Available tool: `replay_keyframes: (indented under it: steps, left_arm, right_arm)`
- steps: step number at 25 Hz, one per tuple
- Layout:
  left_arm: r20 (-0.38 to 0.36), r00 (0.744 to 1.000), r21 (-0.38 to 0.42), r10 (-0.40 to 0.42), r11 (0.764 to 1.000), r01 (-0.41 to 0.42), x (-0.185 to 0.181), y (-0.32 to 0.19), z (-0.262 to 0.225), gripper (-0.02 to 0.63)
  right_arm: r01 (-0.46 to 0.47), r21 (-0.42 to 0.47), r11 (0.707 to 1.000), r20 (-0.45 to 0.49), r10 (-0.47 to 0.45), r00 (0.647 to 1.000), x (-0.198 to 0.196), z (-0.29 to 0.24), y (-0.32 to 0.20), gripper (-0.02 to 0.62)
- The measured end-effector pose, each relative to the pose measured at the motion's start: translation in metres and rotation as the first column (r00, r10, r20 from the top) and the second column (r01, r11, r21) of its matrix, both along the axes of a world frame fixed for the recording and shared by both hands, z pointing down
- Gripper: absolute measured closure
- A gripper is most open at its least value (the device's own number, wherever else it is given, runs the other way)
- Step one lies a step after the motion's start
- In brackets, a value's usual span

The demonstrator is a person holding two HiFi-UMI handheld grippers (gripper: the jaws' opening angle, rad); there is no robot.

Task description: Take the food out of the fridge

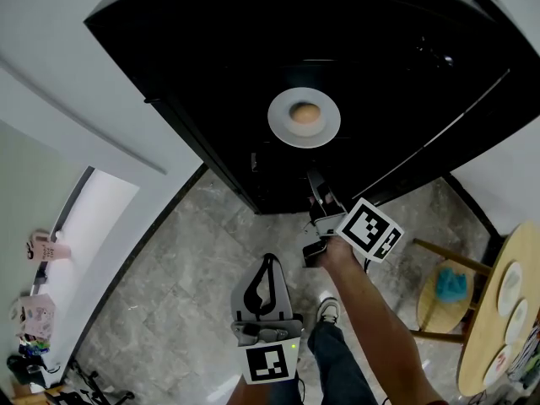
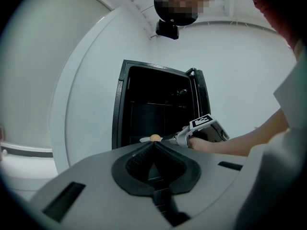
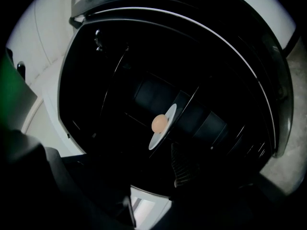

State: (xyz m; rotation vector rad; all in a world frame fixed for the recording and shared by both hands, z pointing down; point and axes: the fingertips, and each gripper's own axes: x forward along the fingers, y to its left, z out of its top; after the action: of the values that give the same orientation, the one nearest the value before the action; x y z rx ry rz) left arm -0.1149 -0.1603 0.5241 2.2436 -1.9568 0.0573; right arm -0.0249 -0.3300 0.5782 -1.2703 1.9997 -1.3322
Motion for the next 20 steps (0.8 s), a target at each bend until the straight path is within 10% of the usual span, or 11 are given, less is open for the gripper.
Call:
replay_keyframes:
  steps: [20]
  left_arm:
    - [-0.018, 1.000, -0.018, -0.009, 1.000, 0.009, -0.001, -0.003, 0.006, 0.592]
  right_arm:
    - [-0.029, -0.055, 0.998, 0.329, 0.045, 0.943, -0.002, -0.001, -0.027, 0.416]
